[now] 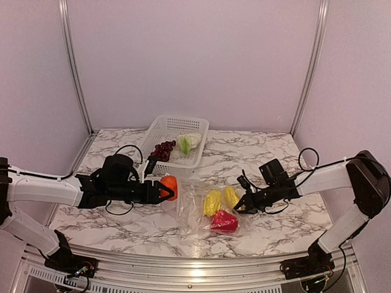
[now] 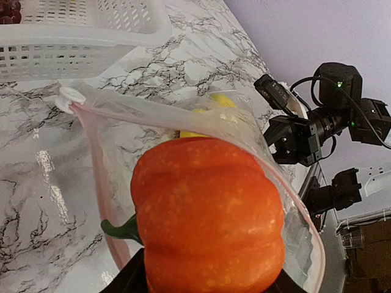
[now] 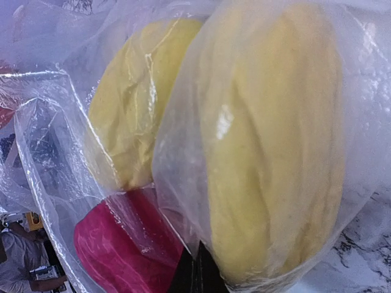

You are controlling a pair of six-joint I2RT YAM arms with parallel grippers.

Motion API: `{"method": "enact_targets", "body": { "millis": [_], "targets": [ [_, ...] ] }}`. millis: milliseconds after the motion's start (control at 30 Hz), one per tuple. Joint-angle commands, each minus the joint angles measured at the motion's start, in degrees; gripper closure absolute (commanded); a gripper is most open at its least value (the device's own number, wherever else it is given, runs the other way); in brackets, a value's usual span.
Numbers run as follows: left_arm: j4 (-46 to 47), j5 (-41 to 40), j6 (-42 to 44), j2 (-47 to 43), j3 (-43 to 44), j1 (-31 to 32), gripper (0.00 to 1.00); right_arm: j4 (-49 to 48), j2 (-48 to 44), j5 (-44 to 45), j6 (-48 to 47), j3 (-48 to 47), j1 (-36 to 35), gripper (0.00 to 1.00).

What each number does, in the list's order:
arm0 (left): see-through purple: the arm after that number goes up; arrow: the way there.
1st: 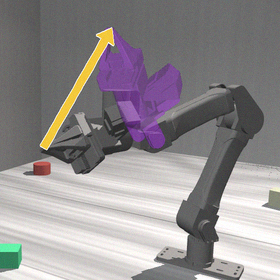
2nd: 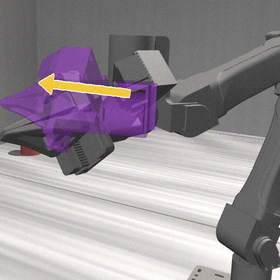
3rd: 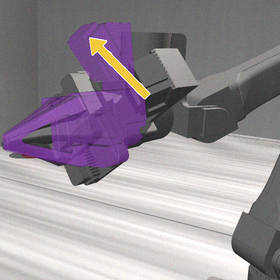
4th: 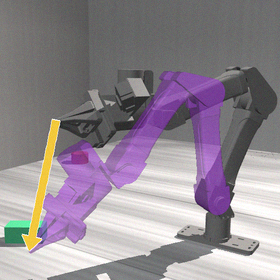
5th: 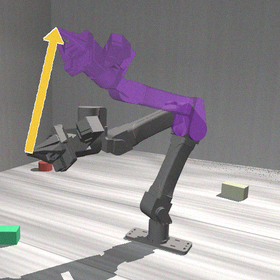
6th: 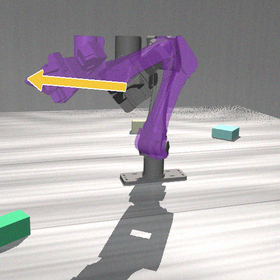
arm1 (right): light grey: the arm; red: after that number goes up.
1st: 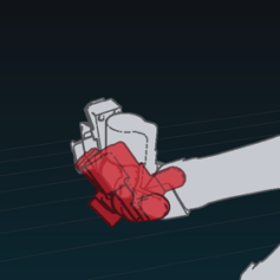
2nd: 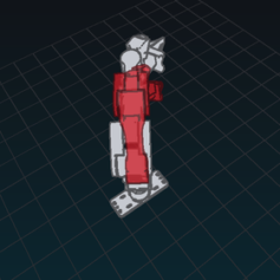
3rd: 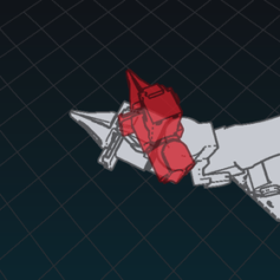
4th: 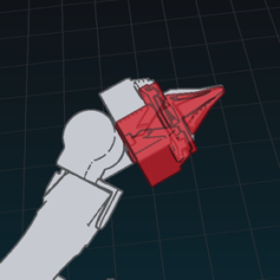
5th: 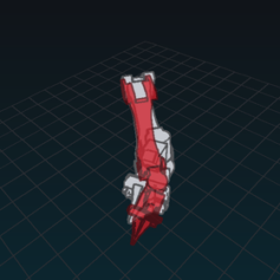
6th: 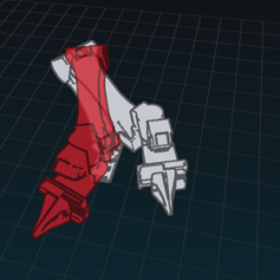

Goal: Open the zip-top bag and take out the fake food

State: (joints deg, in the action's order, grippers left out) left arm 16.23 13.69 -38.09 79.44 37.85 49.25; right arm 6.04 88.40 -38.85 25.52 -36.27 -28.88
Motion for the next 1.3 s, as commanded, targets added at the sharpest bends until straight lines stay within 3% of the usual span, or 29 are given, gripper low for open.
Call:
{"method": "enact_targets", "body": {
  "millis": [0,100,200,367,567,900,1000,1100,1267],
  "targets": [
    [-3.8,4.9,1.7,-7.2,-2.2,-6.1,0.73,-0.5,-1.1,2.0,1.0,0.8,1.3,1.00],
    [-3.3,5.3,1.1,-9.1,-0.6,-11.6,0.73,-1.0,-1.4,2.3,1.3,0.6,1.2,1.00],
    [-6.8,3.5,4.1,-5.1,6.8,-15.5,0.72,-1.8,-1.5,2.5,1.9,0.6,1.2,1.00],
    [-18.4,-4.2,8.9,10.2,28.1,-19.2,0.71,-1.7,-1.4,2.4,2.3,-0.1,1.2,1.00],
    [-25.2,-8.6,11.6,29.6,51.5,-22.8,0.69,-1.1,-1.5,2.7,3.6,-0.5,1.0,1.00],
    [-36.0,-10.5,15.9,61.0,89.1,-25.1,0.63,3.1,-2.1,4.3,2.0,-3.1,0.2,1.00],
    [-34.7,-9.8,14.1,64.1,90.1,-26.3,0.56,4.2,-1.8,4.8,1.7,-4.5,-0.3,1.00],
    [-33.9,-6.0,14.0,65.2,90.6,-27.1,0.37,5.2,-1.2,5.3,1.2,-5.4,-0.7,1.00],
    [-31.8,-2.7,14.7,59.5,87.5,-27.3,0.23,4.3,-0.6,5.5,1.0,-5.5,-1.5,1.00]
  ]
}}
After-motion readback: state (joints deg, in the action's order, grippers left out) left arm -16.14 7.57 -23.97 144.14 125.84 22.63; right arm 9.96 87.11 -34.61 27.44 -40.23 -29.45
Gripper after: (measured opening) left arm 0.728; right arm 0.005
